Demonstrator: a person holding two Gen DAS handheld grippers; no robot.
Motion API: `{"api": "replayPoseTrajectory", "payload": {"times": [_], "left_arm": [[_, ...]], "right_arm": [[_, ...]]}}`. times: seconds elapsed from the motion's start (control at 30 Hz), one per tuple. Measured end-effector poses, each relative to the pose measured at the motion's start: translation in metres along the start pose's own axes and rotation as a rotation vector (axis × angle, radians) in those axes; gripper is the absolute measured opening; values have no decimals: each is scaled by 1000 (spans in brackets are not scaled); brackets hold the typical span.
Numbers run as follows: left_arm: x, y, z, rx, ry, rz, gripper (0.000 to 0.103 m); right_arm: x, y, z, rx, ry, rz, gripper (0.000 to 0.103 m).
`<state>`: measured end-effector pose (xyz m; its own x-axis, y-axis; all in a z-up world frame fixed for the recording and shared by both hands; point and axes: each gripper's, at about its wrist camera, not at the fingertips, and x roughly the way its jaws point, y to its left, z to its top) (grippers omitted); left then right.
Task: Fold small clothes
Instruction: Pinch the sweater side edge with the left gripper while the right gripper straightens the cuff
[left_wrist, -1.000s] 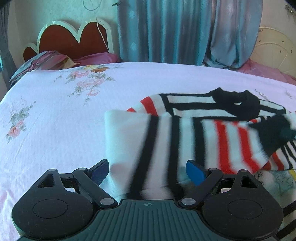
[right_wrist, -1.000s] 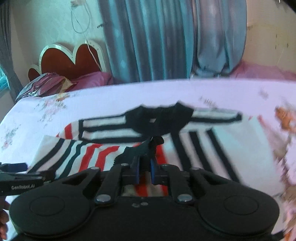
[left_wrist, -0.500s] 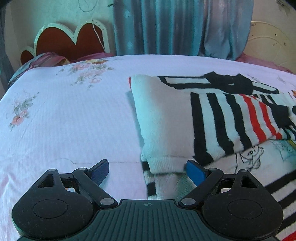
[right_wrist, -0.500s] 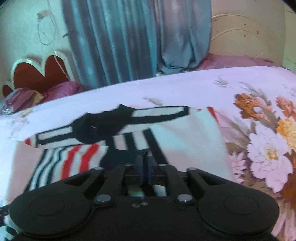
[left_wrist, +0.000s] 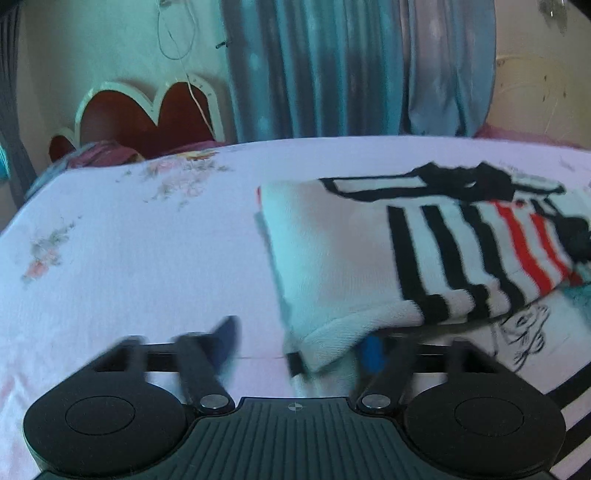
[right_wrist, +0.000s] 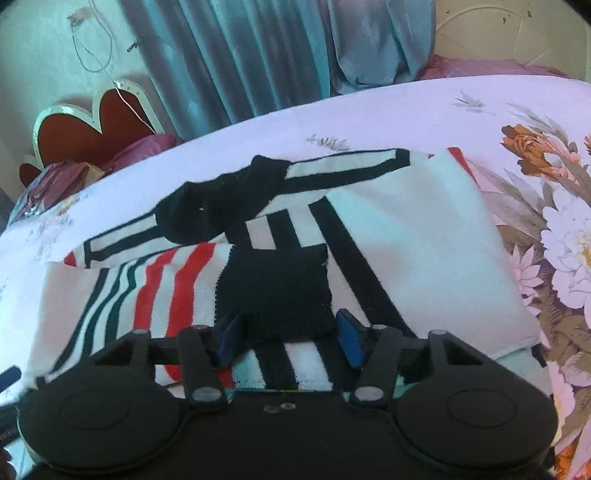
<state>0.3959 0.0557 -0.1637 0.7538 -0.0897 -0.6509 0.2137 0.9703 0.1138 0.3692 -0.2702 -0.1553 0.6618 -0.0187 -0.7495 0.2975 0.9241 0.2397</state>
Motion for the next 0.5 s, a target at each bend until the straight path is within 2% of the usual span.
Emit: {"api": "replayPoseTrajectory", "payload": {"times": [0.07, 0.1, 0.13, 0.17, 0.23, 0.3, 0.4, 0.5], "left_arm": [[-1, -4, -1, 9, -9, -15, 35], [-2, -7, -2, 29, -15, -19, 31], [-5, -9, -4, 44, -26, -18, 26], [-7, -10, -5, 50, -36, -14, 25], [-7, -5, -6, 29, -30, -22, 25], [-4, -3, -5, 17, -19, -27, 25], [-2, -4, -4, 9, -13, -27, 25], [-1, -6, -7, 22, -10, -26, 25]], "right_arm": [[2, 2, 0, -4, 2, -2, 36], [2, 2, 0, 1, 7, 10, 33], [3, 3, 0, 2, 10, 16, 22], [2, 4, 0, -3, 9, 22, 4], [2, 8, 1, -29, 7, 24, 4], [-4, 15, 1, -84, -20, 22, 4], [-23, 13, 6, -93, -71, 37, 4], [-20, 2, 6, -97, -35, 0, 8]]}}
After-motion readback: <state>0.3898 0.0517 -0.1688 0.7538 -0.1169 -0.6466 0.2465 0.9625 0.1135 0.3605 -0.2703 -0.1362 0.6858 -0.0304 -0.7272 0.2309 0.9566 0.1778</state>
